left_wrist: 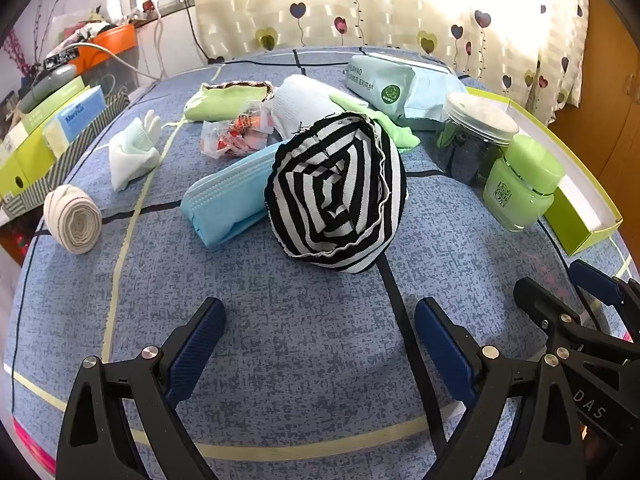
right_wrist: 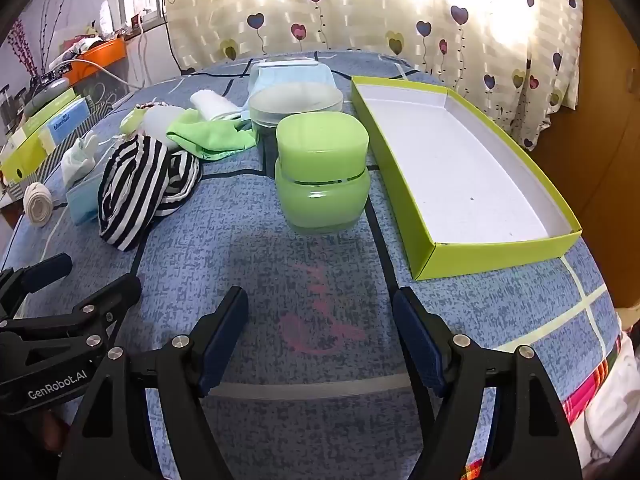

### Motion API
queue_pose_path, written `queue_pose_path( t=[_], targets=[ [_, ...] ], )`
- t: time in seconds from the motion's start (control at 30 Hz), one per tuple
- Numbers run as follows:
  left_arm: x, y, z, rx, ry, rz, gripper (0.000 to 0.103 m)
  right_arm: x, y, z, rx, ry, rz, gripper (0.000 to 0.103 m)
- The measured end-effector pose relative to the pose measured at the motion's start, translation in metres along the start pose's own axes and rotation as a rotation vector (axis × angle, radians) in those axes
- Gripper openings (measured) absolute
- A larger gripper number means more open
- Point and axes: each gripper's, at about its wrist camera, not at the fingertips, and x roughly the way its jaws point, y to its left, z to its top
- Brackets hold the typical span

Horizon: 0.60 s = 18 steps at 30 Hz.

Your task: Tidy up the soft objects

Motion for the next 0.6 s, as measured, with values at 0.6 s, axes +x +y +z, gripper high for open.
queue_pose_path(
  t=[0.6],
  targets=[
    [-0.0009, 0.0006, -0.0018, -0.007, 0.012, 0.004, 0.096, -0.0011, -0.0001, -0.0003, 0.002, -0.003, 0.003, 0.075]
  ],
)
